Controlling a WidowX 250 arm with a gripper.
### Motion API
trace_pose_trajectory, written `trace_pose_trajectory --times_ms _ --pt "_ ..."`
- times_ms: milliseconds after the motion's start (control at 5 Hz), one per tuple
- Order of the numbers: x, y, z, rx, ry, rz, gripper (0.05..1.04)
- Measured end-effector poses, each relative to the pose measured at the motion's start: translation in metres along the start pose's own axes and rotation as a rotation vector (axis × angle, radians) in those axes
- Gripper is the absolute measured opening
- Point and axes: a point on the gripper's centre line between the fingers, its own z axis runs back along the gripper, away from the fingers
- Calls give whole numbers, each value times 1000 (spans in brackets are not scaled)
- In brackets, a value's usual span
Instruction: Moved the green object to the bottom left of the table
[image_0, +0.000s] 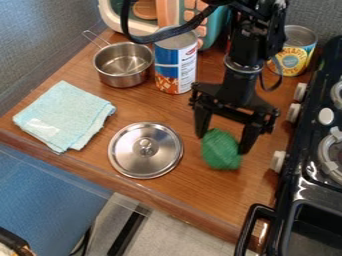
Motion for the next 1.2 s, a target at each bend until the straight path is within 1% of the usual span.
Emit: trace_pose_trajectory --times_ms 200,400,600,800,1000,1200 --pt "5 14 35 -21 -61 28 923" --pt "-2 46 56 -44 -94 102 922" --pt "-23 97 55 -30 -77 200 922" --pt "-47 148 49 -31 -74 293 922" --pt "-63 193 39 -28 -81 356 922" --pt "-67 216 27 -12 -78 385 922"
